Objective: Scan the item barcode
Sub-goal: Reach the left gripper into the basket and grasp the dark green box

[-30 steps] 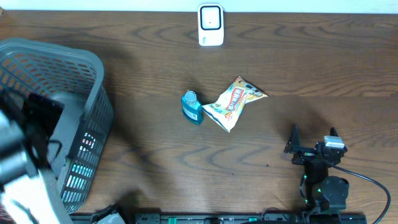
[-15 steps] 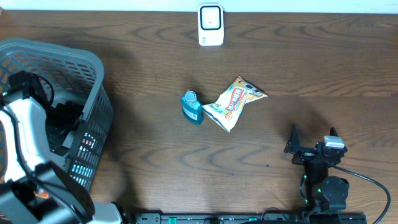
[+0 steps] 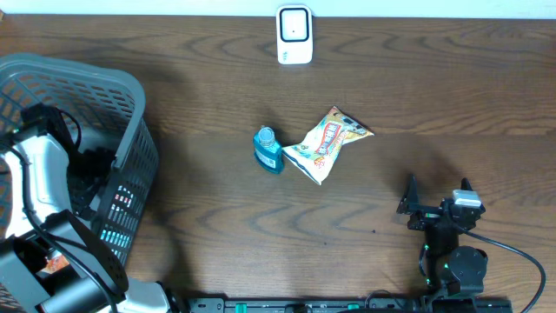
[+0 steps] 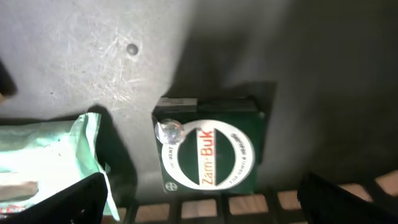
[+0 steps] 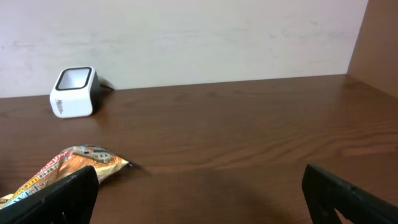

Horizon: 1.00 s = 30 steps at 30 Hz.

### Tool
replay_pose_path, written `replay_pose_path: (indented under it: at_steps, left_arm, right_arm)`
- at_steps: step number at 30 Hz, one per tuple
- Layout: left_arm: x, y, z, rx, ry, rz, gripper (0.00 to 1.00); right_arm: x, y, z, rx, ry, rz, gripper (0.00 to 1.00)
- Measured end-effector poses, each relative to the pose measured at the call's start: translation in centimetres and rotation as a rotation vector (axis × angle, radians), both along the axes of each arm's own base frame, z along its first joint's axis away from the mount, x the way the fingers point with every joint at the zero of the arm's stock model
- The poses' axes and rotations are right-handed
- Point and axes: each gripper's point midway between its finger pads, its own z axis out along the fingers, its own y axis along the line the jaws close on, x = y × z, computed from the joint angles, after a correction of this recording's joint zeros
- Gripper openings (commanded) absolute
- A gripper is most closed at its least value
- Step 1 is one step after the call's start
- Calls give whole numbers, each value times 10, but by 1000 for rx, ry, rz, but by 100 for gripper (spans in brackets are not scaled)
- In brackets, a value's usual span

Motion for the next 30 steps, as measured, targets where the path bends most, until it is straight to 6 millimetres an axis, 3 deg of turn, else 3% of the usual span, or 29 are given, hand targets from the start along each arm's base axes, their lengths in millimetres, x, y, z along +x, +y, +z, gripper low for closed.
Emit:
replay_pose_path:
  at_steps: [5,17,23,30]
  left_arm:
    - [-10,-3,-18,3,25,-1,98]
    - [-10,-7,-50,3,-21,0,99]
    - [-8,-7,-53,5,-36,0,75]
    - [-7,-7,-53,7,-40,0,63]
  right_arm:
    - [0,0,0,0,0,0,99]
    - [0,0,0,0,0,0,99]
    - [0,0,0,0,0,0,99]
    - [0,0,0,0,0,0,99]
